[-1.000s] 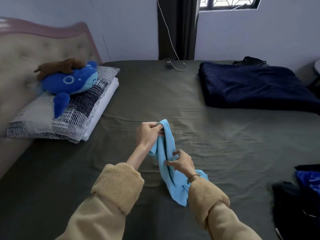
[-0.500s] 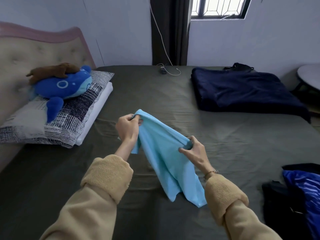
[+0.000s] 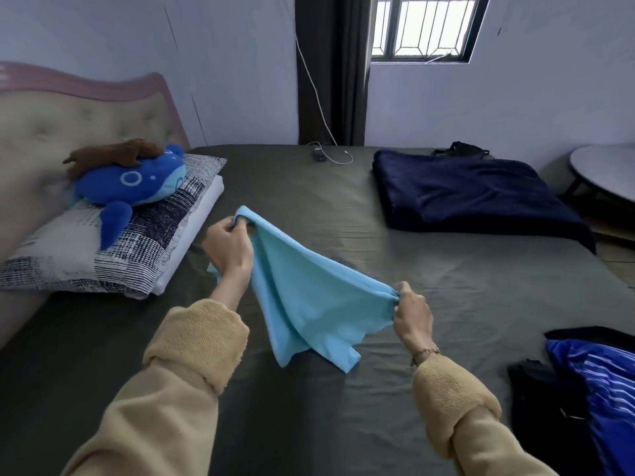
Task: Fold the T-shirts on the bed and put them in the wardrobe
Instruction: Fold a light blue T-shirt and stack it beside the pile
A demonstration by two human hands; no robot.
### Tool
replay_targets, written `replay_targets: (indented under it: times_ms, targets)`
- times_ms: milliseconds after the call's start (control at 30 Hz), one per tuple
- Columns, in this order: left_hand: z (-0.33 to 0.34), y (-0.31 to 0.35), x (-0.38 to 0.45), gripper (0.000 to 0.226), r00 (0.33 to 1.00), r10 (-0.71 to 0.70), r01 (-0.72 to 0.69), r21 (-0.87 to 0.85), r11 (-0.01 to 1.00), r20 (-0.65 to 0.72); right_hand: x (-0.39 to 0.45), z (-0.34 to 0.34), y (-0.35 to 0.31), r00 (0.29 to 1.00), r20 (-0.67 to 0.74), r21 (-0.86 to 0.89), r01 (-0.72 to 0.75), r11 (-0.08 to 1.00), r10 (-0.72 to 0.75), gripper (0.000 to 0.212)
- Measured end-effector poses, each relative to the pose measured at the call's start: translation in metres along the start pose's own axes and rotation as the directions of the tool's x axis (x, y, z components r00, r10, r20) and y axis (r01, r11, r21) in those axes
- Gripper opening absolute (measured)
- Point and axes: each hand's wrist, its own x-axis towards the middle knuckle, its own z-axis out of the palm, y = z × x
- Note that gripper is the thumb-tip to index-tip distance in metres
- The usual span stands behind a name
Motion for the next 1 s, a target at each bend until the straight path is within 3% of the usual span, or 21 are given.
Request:
replay_targets:
  times_ms: [67, 133, 200, 267, 333, 367, 433, 533, 633, 733, 800, 867, 1000]
  targets:
    - [-0.003, -0.02, -0.004, 0.032, 0.999, -0.031, 0.03, 0.045, 0.999, 0.036, -0.005, 0.003, 0.003, 0.994, 0.047, 0.173, -0.106, 0.979, 0.099, 0.023]
    - [-0.011, -0.043, -0.009, 0.03, 0.994, -0.101, 0.094, 0.114, 0.989, 0.051, -0.01, 0.005, 0.004, 0.967, 0.106, 0.395, -0.256, 0.882, 0.233, 0.019]
    - [-0.02, -0.067, -0.012, 0.026, 0.97, -0.235, 0.222, 0.166, 0.961, 0.063, -0.014, 0.007, 0.008, 0.937, 0.162, 0.493, -0.349, 0.797, 0.311, 0.018]
    - [-0.025, -0.087, -0.014, 0.025, 0.915, -0.389, 0.375, 0.127, 0.918, 0.105, -0.015, 0.01, 0.01, 0.909, 0.196, 0.586, -0.409, 0.699, 0.367, 0.011]
    - [-0.027, -0.093, -0.018, 0.025, 0.806, -0.556, 0.555, 0.066, 0.829, 0.204, -0.015, 0.01, 0.009, 0.854, 0.294, 0.723, -0.493, 0.485, 0.43, 0.022]
    - [-0.027, -0.093, -0.02, 0.025, 0.744, -0.614, 0.628, 0.039, 0.777, 0.261, -0.013, 0.009, 0.007, 0.826, 0.37, 0.761, -0.532, 0.371, 0.425, 0.022]
    - [-0.024, -0.094, -0.02, 0.033, 0.673, -0.671, 0.698, 0.034, 0.715, 0.312, -0.007, 0.005, 0.001, 0.8, 0.485, 0.775, -0.58, 0.251, 0.352, 0.014]
    - [-0.012, -0.09, -0.007, 0.039, 0.659, -0.69, 0.715, 0.034, 0.698, 0.299, 0.015, -0.001, -0.013, 0.781, 0.554, 0.802, -0.594, 0.066, 0.287, 0.027]
    - [0.011, -0.072, 0.01, 0.04, 0.805, -0.547, 0.54, 0.099, 0.836, 0.228, 0.047, -0.014, -0.034, 0.803, 0.504, 0.857, -0.512, -0.066, 0.317, 0.029]
    - [0.028, -0.033, 0.024, 0.047, 0.943, -0.253, 0.223, 0.152, 0.963, 0.218, 0.084, -0.039, -0.057, 0.897, 0.311, 0.95, -0.303, -0.075, 0.315, 0.026]
    - [0.038, 0.001, 0.036, 0.048, 0.967, -0.077, 0.075, 0.018, 0.997, 0.242, 0.104, -0.064, -0.073, 0.949, 0.181, 0.983, -0.168, -0.072, 0.258, 0.038]
    - [0.048, 0.036, 0.051, 0.049, 0.967, 0.016, 0.022, -0.148, 0.989, 0.253, 0.121, -0.091, -0.085, 0.977, 0.021, 1.0, -0.017, -0.022, 0.211, 0.041]
    - [0.058, 0.066, 0.058, 0.046, 0.951, 0.145, -0.061, -0.292, 0.955, 0.275, 0.13, -0.132, -0.097, 0.96, -0.194, 0.98, 0.181, 0.081, 0.202, 0.04]
